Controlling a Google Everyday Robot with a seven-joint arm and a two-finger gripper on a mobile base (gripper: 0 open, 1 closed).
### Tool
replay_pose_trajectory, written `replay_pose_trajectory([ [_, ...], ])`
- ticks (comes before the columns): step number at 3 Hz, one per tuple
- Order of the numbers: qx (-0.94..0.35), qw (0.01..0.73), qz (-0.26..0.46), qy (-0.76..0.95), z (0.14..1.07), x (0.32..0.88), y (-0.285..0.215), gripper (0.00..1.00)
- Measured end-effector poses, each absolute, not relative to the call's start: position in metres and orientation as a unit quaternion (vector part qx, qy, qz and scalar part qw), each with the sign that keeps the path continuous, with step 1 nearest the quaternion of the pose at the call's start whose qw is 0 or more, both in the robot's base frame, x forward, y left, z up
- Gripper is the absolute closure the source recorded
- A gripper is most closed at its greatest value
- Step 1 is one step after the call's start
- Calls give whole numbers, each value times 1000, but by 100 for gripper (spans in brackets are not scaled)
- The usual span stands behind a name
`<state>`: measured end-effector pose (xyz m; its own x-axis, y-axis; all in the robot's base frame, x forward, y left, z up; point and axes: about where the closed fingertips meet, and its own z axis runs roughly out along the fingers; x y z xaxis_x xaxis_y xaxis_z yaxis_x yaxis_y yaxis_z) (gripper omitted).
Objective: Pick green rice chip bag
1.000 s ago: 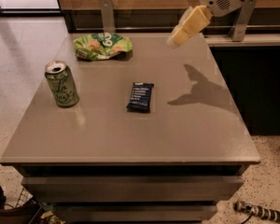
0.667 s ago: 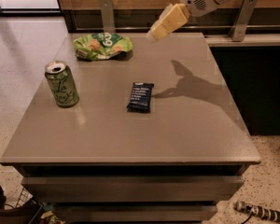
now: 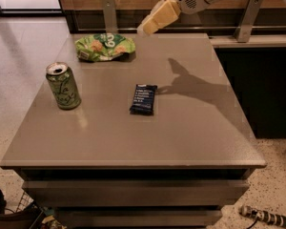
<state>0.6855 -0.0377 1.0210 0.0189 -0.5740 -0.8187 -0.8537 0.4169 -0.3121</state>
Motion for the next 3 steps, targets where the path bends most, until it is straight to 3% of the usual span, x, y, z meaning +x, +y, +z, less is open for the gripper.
replay_pose_trajectory([
  [1, -530, 464, 107, 701, 1013, 714, -22, 0],
  [3, -510, 476, 169, 696, 944, 816, 37, 0],
])
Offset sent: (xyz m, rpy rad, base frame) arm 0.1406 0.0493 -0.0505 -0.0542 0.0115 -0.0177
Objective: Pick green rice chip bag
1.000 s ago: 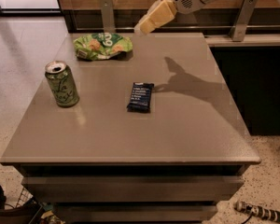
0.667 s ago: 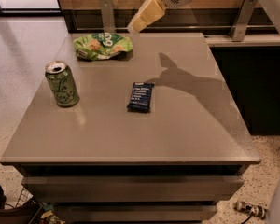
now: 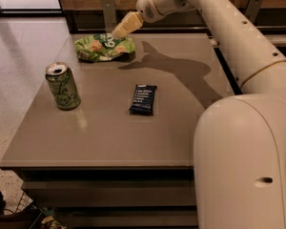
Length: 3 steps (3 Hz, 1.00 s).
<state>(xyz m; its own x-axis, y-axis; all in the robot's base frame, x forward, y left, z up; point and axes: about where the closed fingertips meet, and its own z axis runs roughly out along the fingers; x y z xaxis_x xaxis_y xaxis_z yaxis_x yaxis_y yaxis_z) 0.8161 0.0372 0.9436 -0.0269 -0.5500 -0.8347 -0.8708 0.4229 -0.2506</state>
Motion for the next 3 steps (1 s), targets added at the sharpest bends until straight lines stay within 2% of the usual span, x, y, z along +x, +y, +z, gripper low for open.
replay_pose_trajectory([
  [1, -494, 482, 188, 698, 921, 838, 54, 0],
  [3, -519, 438, 180, 711, 881, 840, 104, 0],
])
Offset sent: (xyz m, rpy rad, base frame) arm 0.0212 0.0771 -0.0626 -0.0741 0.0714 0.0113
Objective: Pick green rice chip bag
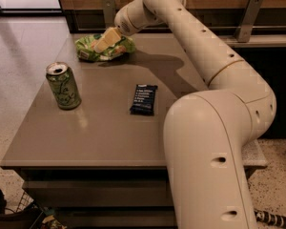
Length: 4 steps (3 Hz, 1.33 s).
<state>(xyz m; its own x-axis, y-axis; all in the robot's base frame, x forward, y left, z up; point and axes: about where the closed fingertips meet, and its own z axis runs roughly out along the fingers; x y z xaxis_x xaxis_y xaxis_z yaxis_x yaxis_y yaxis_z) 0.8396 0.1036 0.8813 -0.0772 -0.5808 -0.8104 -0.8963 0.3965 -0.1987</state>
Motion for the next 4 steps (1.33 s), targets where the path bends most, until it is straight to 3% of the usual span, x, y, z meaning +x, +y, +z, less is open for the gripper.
replay_pose_trajectory([
  [2, -537, 398, 182, 721, 851, 837, 128, 0],
  [4, -538, 387, 193, 724, 838, 835, 136, 43],
])
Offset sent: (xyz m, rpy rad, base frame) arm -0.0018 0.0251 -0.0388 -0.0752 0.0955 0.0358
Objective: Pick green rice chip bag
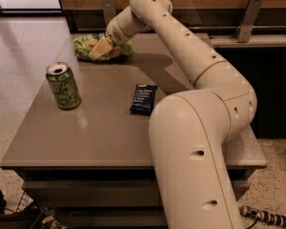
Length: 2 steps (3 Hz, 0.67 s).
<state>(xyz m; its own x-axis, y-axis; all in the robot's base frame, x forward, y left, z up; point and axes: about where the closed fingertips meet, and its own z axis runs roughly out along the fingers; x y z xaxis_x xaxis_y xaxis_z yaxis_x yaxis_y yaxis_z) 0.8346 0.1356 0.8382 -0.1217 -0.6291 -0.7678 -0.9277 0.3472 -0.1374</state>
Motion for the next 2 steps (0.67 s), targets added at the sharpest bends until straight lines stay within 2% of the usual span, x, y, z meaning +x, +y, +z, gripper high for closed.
replay_pose_trajectory([
  [2, -540, 384, 195, 723, 834, 834, 140, 90],
])
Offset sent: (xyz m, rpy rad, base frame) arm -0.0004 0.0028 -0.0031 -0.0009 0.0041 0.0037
